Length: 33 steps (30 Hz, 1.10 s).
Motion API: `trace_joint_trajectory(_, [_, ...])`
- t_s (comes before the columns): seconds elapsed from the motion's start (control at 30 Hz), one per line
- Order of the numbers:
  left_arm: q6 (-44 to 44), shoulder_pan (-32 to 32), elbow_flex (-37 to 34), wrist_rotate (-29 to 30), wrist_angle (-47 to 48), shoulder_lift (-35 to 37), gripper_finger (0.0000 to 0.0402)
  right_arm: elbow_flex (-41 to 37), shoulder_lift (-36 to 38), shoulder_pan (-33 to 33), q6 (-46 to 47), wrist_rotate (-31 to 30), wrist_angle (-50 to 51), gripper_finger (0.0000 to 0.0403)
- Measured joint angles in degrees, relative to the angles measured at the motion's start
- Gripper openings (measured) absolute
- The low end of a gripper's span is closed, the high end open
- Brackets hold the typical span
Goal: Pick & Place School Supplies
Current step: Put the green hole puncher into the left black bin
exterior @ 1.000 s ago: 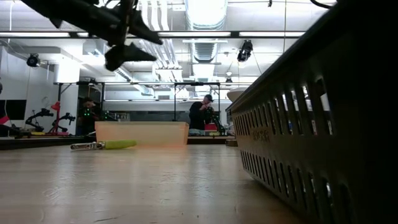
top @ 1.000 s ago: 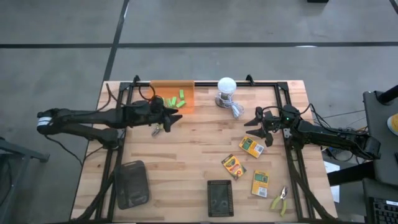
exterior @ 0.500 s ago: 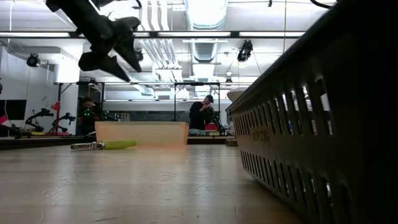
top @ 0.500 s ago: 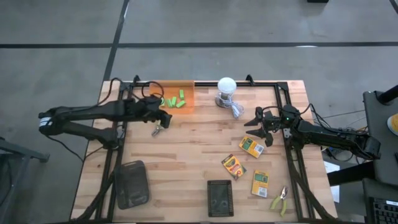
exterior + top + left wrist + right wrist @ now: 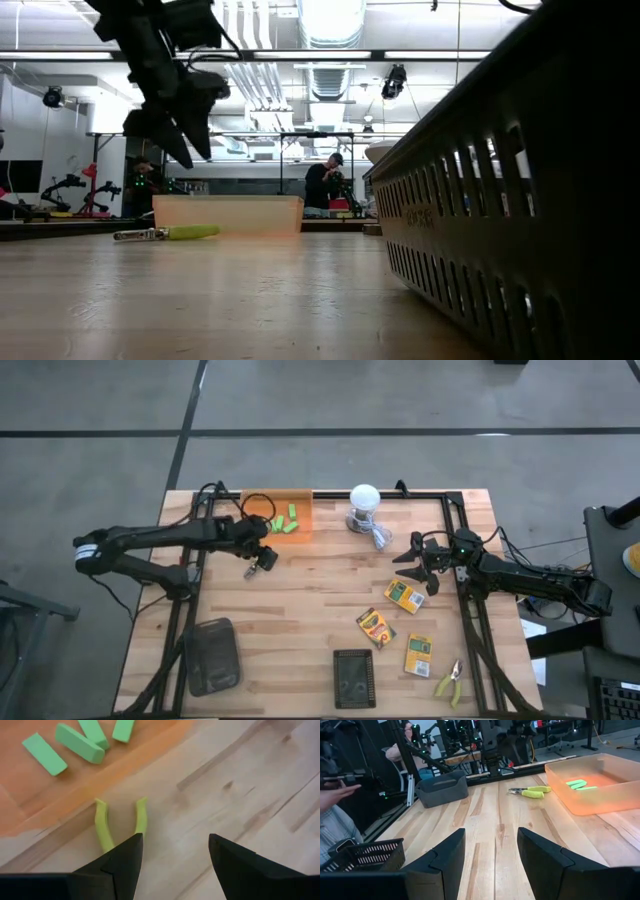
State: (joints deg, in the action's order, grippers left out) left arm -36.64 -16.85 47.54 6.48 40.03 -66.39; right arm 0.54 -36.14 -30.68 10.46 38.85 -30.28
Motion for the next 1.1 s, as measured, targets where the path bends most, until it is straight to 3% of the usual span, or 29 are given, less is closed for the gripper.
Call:
trace_joint_trajectory(0.67, [3.8, -0.3, -0.1, -1.0, -3.0, -16.0, 0.0231, 0.0, 0.0, 0.0, 0.0, 0.0, 0.0, 0.0178])
trace_joint_trajectory(1.1, [7.5, -1.7, -0.1, 0.2, -4.5, -22.0, 0.0229, 0.0, 0.0, 0.0, 0.0, 0.0, 0.0, 0.0178])
